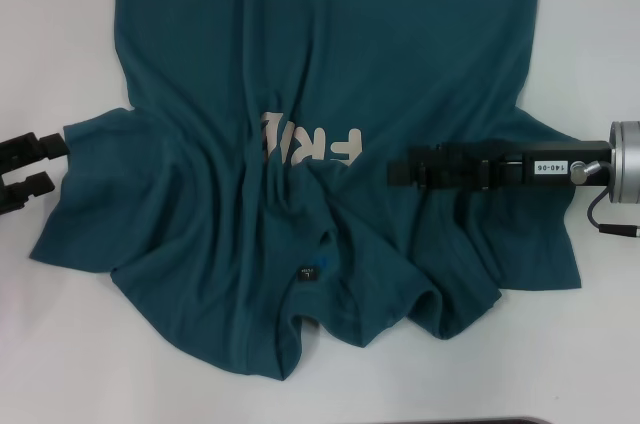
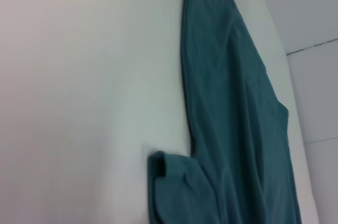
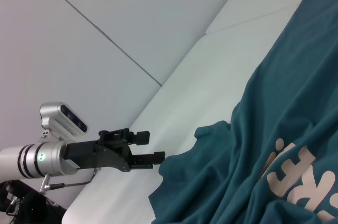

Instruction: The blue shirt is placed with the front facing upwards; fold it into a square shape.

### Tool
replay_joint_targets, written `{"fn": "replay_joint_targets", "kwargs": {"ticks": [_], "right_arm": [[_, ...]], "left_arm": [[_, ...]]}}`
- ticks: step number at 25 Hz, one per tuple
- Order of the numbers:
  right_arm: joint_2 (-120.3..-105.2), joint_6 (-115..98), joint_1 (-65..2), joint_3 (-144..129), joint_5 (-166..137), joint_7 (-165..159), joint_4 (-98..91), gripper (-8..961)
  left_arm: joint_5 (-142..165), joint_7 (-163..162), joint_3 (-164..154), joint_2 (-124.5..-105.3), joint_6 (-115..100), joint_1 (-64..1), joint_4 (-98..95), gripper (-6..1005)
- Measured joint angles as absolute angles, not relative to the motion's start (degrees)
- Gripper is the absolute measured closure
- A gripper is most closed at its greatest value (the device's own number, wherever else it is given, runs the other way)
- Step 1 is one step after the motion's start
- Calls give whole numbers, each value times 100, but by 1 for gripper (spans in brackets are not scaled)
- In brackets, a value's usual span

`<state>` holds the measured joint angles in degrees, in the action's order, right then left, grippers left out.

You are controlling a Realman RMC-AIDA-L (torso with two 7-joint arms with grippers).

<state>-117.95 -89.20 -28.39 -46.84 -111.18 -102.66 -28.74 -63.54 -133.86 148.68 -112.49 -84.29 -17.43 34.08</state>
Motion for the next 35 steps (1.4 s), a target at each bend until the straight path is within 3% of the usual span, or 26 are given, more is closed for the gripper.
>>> {"fn": "replay_joint_targets", "kwargs": {"ticks": [29,35], "right_arm": [[-11783,-8932,-2821,-4657,-11082,-10266,-2874,12],[-11771,-8937,-2819,-4607,-11082,-10268,-2874,12]], "left_arm": [[-5967,-13473,14539,-11458,-8246,-1989,3476,247],[-5934,-13464,14532,-11465,-8233,-1978,3493,497]]}}
